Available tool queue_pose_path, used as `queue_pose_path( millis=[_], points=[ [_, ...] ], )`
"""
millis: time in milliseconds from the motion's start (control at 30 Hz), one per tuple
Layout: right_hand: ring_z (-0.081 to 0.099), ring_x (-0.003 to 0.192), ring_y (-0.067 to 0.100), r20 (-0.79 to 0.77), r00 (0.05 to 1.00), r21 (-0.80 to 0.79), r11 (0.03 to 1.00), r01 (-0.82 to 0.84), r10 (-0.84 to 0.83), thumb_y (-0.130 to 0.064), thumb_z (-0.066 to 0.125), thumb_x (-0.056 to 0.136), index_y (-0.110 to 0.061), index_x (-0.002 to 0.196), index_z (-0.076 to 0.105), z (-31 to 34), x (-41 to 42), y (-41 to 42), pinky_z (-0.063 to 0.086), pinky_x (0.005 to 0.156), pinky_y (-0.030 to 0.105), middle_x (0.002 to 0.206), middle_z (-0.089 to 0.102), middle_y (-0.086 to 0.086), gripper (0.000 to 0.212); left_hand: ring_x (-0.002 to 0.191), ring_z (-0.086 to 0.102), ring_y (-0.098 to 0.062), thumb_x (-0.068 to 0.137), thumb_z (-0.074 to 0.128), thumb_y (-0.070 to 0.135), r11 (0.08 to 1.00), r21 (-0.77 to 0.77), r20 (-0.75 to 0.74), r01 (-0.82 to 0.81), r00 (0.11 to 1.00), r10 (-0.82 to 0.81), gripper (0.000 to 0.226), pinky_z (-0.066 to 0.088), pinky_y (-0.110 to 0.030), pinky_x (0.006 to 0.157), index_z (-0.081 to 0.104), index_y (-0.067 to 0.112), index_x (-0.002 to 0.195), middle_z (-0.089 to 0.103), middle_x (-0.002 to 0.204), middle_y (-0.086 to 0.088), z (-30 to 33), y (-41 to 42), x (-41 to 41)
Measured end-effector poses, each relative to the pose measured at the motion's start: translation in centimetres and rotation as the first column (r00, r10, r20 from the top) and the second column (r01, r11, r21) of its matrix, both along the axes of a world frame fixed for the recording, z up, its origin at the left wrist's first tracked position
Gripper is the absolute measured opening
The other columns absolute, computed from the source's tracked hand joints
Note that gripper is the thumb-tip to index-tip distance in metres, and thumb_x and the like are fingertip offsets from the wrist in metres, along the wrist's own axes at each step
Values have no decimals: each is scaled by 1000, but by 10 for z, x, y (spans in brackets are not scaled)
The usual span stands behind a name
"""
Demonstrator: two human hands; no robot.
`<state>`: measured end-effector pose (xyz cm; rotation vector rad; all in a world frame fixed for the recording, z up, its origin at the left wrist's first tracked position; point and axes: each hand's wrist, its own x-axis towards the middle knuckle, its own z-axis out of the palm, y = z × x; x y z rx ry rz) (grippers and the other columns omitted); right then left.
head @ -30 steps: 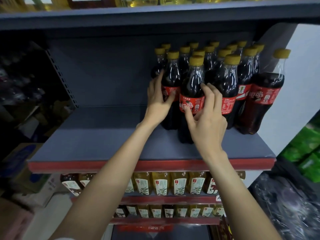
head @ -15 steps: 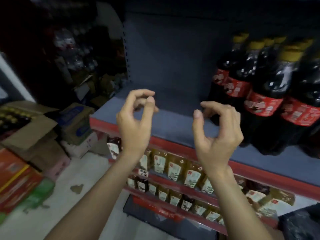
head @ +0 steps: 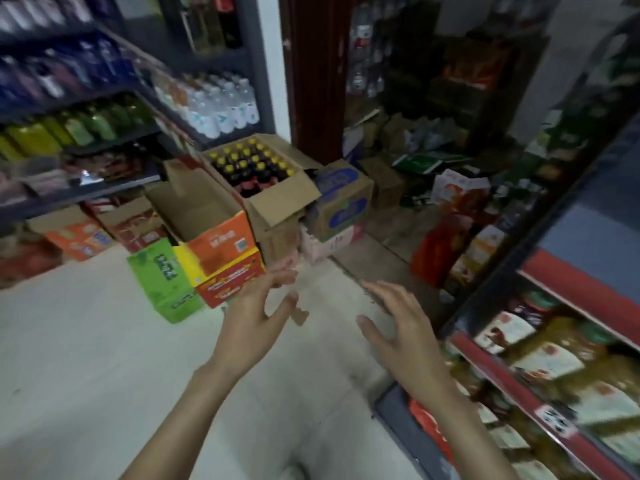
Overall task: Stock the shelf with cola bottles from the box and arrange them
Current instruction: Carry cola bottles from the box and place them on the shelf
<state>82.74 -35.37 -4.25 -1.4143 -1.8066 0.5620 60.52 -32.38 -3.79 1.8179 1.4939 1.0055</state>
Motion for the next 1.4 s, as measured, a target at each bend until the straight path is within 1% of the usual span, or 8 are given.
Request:
queue_pose_path(
  millis=[167,333,533,667,800,1000,1267,1400],
  points=[
    [40,129,16,114,990,-299,953,-45,82,-24,61,93,-26,139,44,-37,-72,86,30,101,20,139,47,-3,49,99,63,-14,90,62,24,983,-151,-137,-109,987,88,24,48,-27,81,62,22,114,68,107,12,-32,66,-93],
    [38,133,21,162,974,-430,900,-74,158,-27,59,94,-23,145,34,-62,-126,191,37,104,33,145,39,3,57,92,66,-19,90,59,18,934,-288,-296,-214,947,126,23,46,-27,73,64,19,112,69,95,10,-59,161,-144],
    [57,110,27,269,951,-344,937,-56,155,-18,59,93,-14,127,54,-87,-166,341,50,83,40,123,61,9,35,88,66,-18,78,47,36,945,-160,-308,-284,924,225,30,52,-32,72,66,28,100,71,97,12,-91,295,-185],
    [58,108,29,241,969,-287,958,9,63,-20,58,94,-16,140,43,-92,-187,442,44,72,32,132,55,8,48,93,66,-27,77,45,43,939,-175,-319,-296,919,231,41,53,-40,75,66,23,105,71,100,-1,-102,392,-206],
    [52,118,32,260,965,-273,956,110,-36,-20,61,92,-11,140,43,-105,-199,529,48,85,39,135,52,13,52,99,65,-28,88,57,30,937,-236,-299,-257,937,182,30,51,-37,80,59,20,117,69,106,-4,-113,478,-217],
    [54,119,32,183,968,-341,912,227,-172,-12,65,88,-7,138,44,-145,-208,628,45,98,38,128,59,17,55,116,55,-15,90,62,26,954,-264,-254,-144,964,75,46,41,-24,86,46,17,133,60,125,-2,-147,596,-227],
    [57,104,48,548,812,-310,853,420,-201,-10,77,73,1,116,59,-241,-226,733,47,85,51,111,60,30,48,135,39,-18,89,63,34,876,-482,-219,-15,970,-104,81,39,-37,108,14,19,152,34,151,-3,-238,727,-222],
    [45,119,42,702,694,-346,776,528,-159,-22,73,79,-4,130,49,-276,-240,752,32,98,50,123,53,26,59,142,26,-17,89,64,31,854,-519,-183,37,971,-154,84,30,-32,111,10,20,152,24,155,0,-277,768,-208]
  ],
)
